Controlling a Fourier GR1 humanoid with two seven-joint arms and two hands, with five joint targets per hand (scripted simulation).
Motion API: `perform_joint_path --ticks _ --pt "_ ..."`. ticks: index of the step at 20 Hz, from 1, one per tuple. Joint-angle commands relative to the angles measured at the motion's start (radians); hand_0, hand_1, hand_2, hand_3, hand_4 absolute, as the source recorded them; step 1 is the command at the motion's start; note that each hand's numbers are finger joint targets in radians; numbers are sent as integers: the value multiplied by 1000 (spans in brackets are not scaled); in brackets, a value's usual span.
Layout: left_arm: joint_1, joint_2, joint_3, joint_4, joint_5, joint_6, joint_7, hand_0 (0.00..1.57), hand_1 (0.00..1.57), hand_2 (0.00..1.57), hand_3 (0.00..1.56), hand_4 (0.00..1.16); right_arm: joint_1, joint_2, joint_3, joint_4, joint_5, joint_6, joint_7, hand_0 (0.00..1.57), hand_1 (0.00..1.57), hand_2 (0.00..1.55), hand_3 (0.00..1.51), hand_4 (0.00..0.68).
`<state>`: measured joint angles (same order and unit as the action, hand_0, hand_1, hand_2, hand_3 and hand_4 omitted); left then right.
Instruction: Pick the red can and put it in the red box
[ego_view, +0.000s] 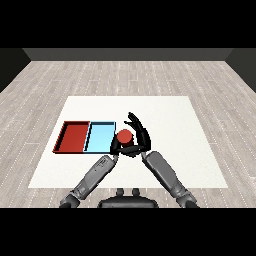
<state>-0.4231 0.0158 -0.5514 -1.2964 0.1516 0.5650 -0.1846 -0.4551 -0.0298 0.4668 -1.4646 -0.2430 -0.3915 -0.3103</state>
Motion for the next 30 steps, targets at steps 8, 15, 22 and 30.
perform_joint_path --ticks 8,15,22,30 --pt "51 -1 66 -33 -31 -25 41 1571 1571 1571 1478 1118 -11 -98 -199 -269 20 17 131 0 0 0 0 0" --pt "75 66 140 -91 -59 -65 53 1571 1571 1571 1468 1134 182 -163 -303 -412 -20 50 154 0 0 0 0 0" --pt "67 228 236 -189 -102 -78 148 1571 1571 1557 1458 1112 294 -213 -434 -197 -92 202 -31 0 0 0 0 0" --pt "22 329 321 -136 -177 -108 225 1571 1571 1554 1436 1131 395 -201 -431 -42 -53 267 -119 0 0 0 0 0"
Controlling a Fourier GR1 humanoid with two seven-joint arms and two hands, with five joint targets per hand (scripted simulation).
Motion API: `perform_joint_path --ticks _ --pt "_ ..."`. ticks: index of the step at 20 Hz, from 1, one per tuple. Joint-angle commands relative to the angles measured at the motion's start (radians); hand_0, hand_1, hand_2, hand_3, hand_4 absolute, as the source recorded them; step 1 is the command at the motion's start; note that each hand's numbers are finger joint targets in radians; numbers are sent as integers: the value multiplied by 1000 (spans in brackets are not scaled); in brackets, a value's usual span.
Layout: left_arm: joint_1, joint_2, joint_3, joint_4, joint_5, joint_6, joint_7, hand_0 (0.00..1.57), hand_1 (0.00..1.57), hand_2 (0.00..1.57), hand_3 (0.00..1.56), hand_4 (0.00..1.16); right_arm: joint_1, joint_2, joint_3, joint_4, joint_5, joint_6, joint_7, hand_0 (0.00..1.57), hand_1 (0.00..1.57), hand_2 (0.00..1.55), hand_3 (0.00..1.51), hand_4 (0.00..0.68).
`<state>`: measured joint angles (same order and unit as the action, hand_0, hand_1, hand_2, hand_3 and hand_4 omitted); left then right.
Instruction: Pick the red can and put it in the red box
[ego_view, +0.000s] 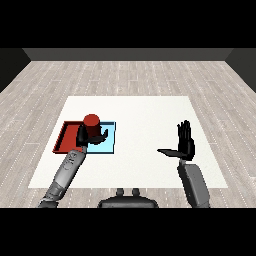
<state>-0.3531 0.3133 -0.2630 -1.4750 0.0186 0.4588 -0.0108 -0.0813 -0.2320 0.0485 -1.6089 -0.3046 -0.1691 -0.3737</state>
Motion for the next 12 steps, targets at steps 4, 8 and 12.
perform_joint_path --ticks 4,8,12 --pt "-121 91 107 241 -65 -45 11 1445 1445 1456 1394 1106 53 27 6 90 22 29 -46 0 0 0 0 0" --pt "-194 154 175 460 -64 -93 28 1544 1544 1523 1445 1079 16 24 -21 125 16 21 -34 0 0 0 0 0" --pt "-208 113 233 701 -60 -61 -59 1571 1571 1571 1476 1105 -10 12 -24 151 26 54 -67 0 0 0 0 0"
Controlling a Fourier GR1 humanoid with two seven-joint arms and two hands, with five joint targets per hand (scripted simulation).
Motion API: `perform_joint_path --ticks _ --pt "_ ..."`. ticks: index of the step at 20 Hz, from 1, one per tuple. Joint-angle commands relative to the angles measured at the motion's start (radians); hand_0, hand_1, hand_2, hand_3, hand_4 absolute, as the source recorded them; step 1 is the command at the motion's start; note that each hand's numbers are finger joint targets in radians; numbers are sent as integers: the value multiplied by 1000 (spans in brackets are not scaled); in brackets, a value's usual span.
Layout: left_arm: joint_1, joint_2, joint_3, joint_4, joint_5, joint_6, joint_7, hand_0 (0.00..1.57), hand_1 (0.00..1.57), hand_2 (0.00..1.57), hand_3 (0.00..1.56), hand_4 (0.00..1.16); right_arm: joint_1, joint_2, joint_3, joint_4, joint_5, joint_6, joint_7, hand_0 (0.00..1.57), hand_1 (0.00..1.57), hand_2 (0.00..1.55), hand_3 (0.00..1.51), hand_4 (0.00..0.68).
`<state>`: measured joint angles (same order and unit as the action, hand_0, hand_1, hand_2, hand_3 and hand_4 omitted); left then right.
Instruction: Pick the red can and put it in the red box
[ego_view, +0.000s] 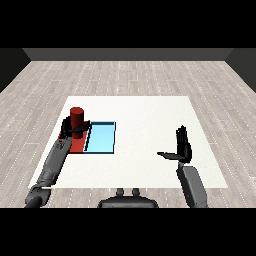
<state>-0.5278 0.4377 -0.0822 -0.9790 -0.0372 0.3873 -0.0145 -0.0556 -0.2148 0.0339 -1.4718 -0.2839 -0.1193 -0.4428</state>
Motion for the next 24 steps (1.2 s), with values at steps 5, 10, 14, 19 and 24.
perform_joint_path --ticks 5,10,14,19,24 --pt "-65 -5 112 486 -19 15 -201 1571 1571 1571 1490 1064 -22 27 12 -16 25 -8 -28 0 0 0 0 0" --pt "-155 10 96 703 -86 58 -106 1005 1005 1064 1208 939 20 6 -11 -42 32 2 -78 0 0 0 0 0" --pt "-207 -16 104 821 -102 90 -59 635 635 668 139 684 -8 39 19 -42 56 -23 -64 0 0 0 0 0" --pt "-218 27 123 882 -95 10 -84 1246 1246 1169 0 455 12 11 4 -72 59 -8 -71 0 0 0 0 0" --pt "-242 30 21 943 -201 -56 -18 0 0 0 0 319 55 27 25 -117 64 -3 -83 0 0 0 0 0"
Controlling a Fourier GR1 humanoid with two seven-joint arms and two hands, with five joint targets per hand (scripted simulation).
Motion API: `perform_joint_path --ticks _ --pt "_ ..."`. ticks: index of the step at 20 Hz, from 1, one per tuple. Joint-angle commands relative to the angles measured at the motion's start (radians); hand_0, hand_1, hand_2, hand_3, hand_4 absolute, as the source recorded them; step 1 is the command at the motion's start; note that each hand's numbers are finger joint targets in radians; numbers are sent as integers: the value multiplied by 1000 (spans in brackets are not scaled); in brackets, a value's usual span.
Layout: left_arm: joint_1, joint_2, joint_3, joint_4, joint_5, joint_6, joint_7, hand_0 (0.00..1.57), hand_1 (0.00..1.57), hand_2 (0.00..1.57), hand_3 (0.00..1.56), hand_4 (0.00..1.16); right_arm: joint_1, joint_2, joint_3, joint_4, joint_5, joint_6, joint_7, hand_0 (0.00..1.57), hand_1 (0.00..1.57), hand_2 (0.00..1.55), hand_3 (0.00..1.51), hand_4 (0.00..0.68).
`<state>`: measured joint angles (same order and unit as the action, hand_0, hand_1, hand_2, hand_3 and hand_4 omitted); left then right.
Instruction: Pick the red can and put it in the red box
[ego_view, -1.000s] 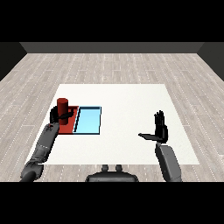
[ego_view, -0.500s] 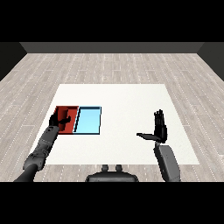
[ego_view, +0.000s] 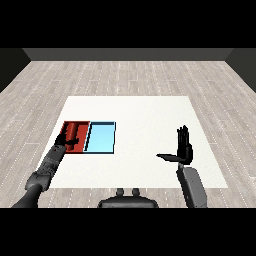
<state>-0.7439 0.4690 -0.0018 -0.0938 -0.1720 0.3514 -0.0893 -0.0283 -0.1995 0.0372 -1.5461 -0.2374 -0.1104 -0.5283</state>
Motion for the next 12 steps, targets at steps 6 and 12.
perform_joint_path --ticks 6,12 --pt "-34 43 -10 67 -23 -68 91 0 0 0 0 0 40 12 14 -31 -7 46 -43 0 0 0 0 0" --pt "26 -11 145 -75 128 101 -158 0 0 0 0 0 47 3 -1 -47 -3 47 -52 0 0 0 0 0"
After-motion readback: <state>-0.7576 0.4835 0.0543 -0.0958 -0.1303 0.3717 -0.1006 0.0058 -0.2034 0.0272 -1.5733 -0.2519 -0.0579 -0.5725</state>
